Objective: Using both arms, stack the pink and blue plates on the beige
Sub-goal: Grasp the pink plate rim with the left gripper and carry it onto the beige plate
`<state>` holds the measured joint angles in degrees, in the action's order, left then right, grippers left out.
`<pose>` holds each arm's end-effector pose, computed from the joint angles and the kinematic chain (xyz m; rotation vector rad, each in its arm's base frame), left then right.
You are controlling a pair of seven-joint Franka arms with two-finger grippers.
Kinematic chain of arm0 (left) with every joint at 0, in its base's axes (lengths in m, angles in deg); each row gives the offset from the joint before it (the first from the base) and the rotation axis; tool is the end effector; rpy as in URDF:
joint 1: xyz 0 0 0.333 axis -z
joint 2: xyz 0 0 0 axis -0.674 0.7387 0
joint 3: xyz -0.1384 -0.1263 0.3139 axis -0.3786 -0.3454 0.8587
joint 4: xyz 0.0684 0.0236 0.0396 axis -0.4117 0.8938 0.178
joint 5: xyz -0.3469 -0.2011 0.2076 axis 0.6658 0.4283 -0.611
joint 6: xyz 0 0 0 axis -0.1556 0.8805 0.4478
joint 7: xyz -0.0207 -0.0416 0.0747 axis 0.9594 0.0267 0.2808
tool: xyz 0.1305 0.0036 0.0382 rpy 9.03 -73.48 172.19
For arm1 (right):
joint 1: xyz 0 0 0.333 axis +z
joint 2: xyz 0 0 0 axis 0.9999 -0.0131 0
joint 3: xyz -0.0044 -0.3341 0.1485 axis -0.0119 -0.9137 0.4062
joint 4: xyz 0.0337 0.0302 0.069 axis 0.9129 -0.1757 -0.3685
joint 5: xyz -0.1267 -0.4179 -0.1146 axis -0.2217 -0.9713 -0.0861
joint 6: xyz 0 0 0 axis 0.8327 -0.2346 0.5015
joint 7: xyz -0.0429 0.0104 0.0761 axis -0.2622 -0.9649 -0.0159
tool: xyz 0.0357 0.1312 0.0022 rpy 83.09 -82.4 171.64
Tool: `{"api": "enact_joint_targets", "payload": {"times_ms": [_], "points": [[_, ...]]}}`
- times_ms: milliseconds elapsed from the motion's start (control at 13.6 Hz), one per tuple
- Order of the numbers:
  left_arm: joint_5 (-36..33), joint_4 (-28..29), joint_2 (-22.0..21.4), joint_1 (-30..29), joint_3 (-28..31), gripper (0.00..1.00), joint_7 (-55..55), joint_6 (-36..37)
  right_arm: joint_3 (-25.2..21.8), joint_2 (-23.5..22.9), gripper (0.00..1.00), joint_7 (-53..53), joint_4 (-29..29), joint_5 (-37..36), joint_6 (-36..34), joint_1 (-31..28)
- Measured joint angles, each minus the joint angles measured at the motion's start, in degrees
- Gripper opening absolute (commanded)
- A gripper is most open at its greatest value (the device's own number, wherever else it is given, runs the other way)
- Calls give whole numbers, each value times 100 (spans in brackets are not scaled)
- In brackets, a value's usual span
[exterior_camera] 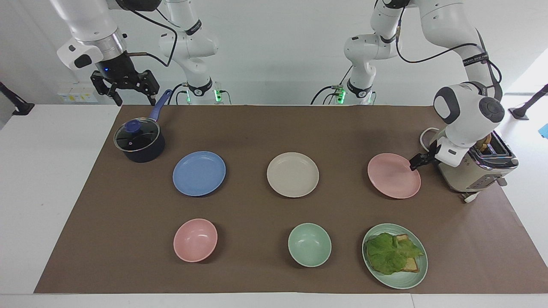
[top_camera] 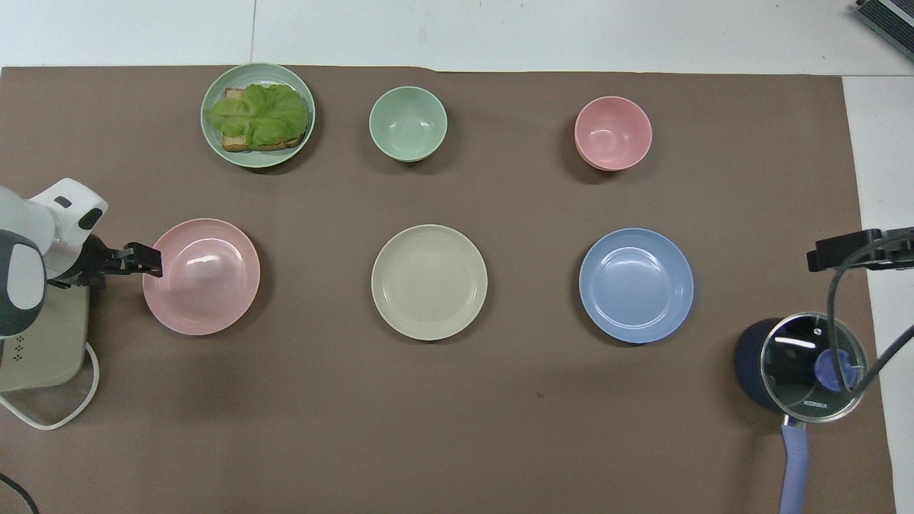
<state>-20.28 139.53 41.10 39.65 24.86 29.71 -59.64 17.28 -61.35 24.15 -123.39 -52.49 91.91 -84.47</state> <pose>0.6167 0.0764 0.3291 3.1189 0.2361 -0.1725 0.5794 -0.0217 0.6695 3.1412 -0.0035 -0.0072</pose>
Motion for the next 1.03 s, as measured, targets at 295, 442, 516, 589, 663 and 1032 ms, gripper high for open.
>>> {"api": "enact_joint_targets", "payload": {"times_ms": [295, 442, 516, 589, 663, 1032], "points": [[0, 239, 11, -94, 5, 100, -36, -123, 0, 0, 100, 0, 0, 0, 0, 0], [0, 298, 11, -93, -16, 74, -83, -169, 0, 0, 100, 0, 0, 0, 0, 0], [0, 309, 11, -92, -25, 55, -98, -173, 0, 0, 100, 0, 0, 0, 0, 0], [0, 311, 11, -91, -29, 45, -106, -175, 0, 0, 100, 0, 0, 0, 0, 0], [0, 313, 11, -91, -30, 44, -108, -175, 0, 0, 100, 0, 0, 0, 0, 0], [0, 342, 11, -91, -31, 39, -179, -175, 0, 0, 100, 0, 0, 0, 0, 0]]}}
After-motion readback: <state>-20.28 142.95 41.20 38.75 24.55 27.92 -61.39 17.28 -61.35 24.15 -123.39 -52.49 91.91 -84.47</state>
